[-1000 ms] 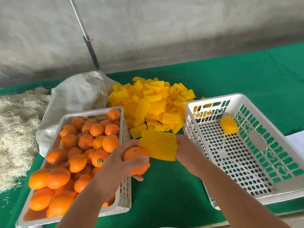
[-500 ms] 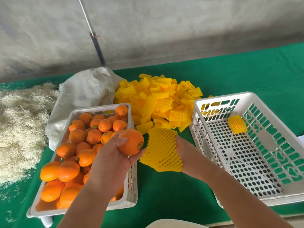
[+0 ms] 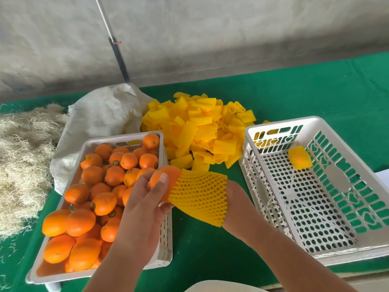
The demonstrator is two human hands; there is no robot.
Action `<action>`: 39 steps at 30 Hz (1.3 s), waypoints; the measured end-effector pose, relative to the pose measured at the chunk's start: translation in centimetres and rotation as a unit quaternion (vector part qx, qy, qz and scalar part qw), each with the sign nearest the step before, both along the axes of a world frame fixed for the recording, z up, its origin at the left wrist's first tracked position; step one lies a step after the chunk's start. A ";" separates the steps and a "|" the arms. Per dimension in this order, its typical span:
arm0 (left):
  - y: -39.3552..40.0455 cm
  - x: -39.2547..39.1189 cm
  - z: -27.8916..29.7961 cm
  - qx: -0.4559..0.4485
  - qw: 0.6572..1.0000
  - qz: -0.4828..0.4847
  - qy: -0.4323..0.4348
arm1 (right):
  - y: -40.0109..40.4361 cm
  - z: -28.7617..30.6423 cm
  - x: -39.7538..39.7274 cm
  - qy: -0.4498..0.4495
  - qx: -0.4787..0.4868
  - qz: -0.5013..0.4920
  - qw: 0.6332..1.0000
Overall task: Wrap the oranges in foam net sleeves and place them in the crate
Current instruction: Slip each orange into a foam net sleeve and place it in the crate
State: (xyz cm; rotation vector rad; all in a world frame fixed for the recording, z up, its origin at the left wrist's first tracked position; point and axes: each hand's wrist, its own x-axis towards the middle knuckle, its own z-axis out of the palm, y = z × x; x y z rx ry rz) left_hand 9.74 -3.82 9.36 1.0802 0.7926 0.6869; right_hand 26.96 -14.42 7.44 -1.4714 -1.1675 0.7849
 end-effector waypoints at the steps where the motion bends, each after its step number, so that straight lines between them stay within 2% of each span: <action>1: -0.1 0.1 0.1 0.008 1.000 0.001 0.004 | 0.1 0.1 0.1 -0.006 0.001 0.019 1.000; 3: -0.2 0.2 0.2 0.018 1.000 0.002 0.012 | 0.2 0.3 0.3 -0.046 -0.007 0.053 0.998; 5: -0.2 0.3 0.2 0.023 1.000 0.009 0.016 | 0.2 -1.2 0.4 -0.113 -0.058 0.074 0.989; 8: -0.4 0.4 0.2 0.030 0.999 0.011 0.021 | -0.6 -2.2 1.1 -0.101 -0.196 0.050 0.974; 9: -0.5 0.5 0.2 0.033 0.999 0.010 0.026 | -0.8 -2.6 1.2 -0.116 -0.195 0.050 0.973; 11: -0.8 0.5 0.1 0.045 0.998 0.007 0.036 | -0.4 -1.2 0.4 -0.158 -0.123 0.076 0.977; 13: -1.0 0.3 0.0 0.075 0.996 0.004 0.055 | -0.1 -0.6 -0.1 -0.150 -0.056 0.072 0.985; 16: -1.3 0.0 -0.1 0.127 0.988 -0.015 0.082 | 0.1 -0.3 -0.5 -0.058 -0.022 0.054 0.997; 21: -1.4 -0.1 0.2 0.152 0.982 -0.045 0.104 | 0.0 -0.4 -1.4 -0.008 -0.013 0.020 1.000; 25: -1.8 -0.4 0.7 0.161 0.976 -0.073 0.128 | -0.1 -0.4 -1.1 0.027 -0.024 0.054 0.998; 33: -2.5 -1.0 1.7 0.145 0.968 -0.160 0.127 | -0.4 -0.7 -1.2 -0.011 0.001 0.063 0.998; 36: -2.7 -1.0 1.6 0.158 0.966 -0.161 0.126 | -0.6 -0.5 -1.6 0.031 0.006 0.059 0.998; 39: -2.9 -0.9 1.0 0.152 0.970 -0.146 0.122 | -0.9 -0.8 -1.5 0.021 0.001 0.048 0.999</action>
